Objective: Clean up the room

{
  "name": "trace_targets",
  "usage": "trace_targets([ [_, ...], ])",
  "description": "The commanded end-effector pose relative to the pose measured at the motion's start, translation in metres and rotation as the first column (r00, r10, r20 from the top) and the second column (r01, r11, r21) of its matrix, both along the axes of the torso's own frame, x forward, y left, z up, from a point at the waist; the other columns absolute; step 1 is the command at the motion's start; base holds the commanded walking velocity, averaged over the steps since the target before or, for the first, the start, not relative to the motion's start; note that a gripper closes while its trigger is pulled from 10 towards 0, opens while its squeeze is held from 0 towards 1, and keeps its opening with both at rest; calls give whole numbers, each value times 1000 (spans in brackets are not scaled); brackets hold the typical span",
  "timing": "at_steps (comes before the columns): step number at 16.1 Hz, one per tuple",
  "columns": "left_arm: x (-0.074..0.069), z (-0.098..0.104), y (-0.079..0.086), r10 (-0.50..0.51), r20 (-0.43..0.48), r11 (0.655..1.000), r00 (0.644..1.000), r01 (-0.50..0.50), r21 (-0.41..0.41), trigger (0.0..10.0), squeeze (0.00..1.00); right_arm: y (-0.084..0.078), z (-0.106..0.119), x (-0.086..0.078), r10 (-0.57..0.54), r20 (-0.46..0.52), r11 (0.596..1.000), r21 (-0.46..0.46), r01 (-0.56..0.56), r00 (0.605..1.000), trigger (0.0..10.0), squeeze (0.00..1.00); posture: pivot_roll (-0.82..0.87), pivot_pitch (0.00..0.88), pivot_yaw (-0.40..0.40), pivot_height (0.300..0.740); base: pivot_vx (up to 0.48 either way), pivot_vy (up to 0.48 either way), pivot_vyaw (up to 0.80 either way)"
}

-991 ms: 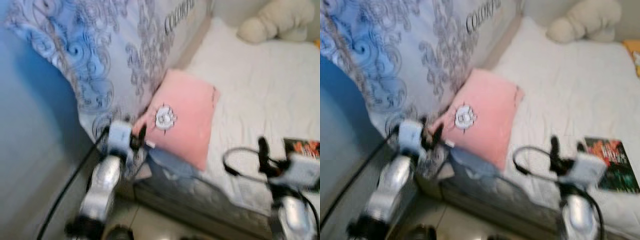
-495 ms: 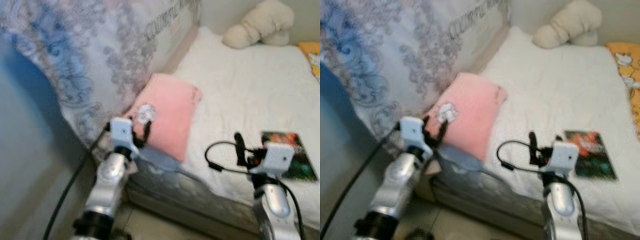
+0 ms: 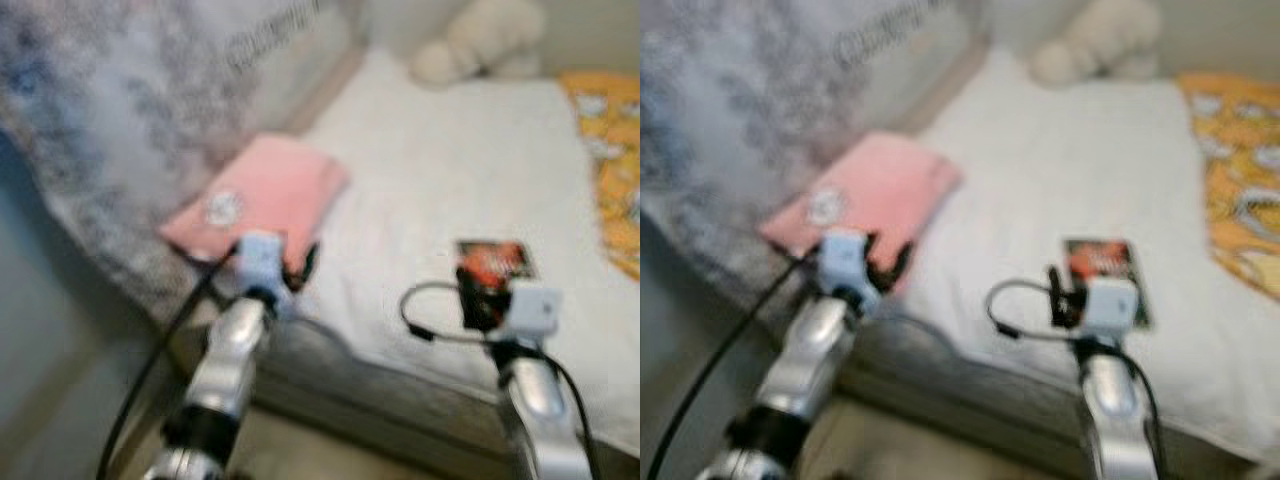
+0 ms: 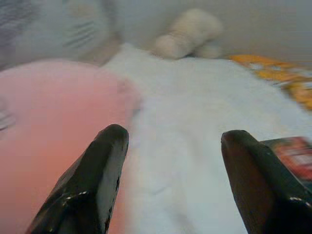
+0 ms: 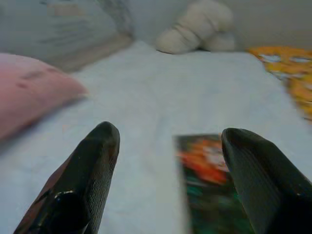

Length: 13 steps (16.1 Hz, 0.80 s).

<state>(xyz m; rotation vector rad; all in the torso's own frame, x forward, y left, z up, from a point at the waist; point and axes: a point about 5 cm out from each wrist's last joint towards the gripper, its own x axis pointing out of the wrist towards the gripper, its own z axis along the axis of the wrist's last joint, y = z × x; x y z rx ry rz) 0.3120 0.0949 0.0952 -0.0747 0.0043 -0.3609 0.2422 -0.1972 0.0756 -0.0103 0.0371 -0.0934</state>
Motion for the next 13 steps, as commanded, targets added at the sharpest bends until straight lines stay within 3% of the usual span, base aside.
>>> trace_targets([
  [1,3,-2,11,22,-6,999,1000,-22,30,10000,0,6,2,4,17,18,1000,2,-17,1000,10000,0,2,0,-4,740,0,-461,0],
  [4,7,-3,7,-13,-6,999,1000,13,53,10000,0,6,-1,9,25,-11,1000,-10,-25,1000,10000,0,-1,0,-5,740,0,-459,-252],
  [6,7,-6,1,-22,-20,997,1000,23,73,10000,0,5,-4,9,25,-15,999,-25,-26,1000,10000,0,-2,0,-5,740,0,0,-734],
  [8,7,-9,3,-2,-32,999,999,3,44,10000,0,8,-8,12,45,-38,998,-32,-46,998,10000,0,-7,0,-3,740,0,0,0],
  [10,8,-17,4,-3,-98,1000,995,1,-25,10000,0,12,-6,19,68,-32,997,-38,-69,997,10000,0,-4,0,-7,740,343,330,0],
  [13,12,-17,4,12,-95,1000,995,-13,-9,10000,0,15,-5,24,97,-26,994,-52,-98,995,10000,0,5,0,-22,740,406,255,0],
])
